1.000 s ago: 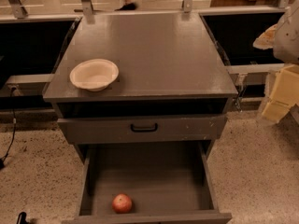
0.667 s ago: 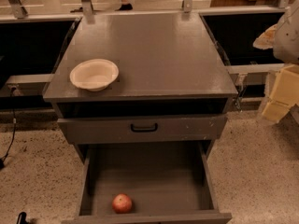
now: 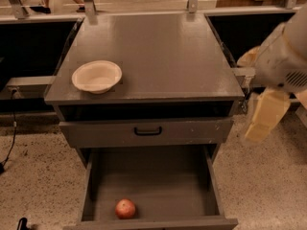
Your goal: Pick apple from middle drawer and place on counter
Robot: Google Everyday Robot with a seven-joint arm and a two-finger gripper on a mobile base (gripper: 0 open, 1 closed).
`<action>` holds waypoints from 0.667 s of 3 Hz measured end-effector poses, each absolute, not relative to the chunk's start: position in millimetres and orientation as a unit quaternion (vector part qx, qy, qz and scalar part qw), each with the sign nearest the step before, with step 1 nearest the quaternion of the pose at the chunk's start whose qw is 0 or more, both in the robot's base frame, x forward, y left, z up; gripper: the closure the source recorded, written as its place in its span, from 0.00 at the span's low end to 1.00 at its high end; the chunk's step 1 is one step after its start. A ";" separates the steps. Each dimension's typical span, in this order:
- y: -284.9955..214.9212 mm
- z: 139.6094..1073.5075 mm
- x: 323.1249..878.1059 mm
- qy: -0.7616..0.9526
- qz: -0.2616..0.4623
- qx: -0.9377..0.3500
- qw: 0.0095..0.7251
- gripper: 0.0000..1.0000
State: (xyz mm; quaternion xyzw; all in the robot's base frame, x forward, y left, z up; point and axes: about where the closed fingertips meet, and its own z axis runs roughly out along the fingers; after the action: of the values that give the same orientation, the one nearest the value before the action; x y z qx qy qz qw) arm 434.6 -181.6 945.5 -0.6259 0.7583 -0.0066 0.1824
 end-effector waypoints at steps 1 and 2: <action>-137.0 885.3 428.5 0.730 0.014 -0.655 0.195 0.00; -115.0 845.8 435.3 0.689 -0.002 -0.691 0.221 0.00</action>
Offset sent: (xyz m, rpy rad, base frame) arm 0.0183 0.0894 -0.1459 0.0248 -0.2088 0.3269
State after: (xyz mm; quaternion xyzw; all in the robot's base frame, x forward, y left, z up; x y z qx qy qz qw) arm 435.3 -115.0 845.8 -0.6906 0.6886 -0.0023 0.2211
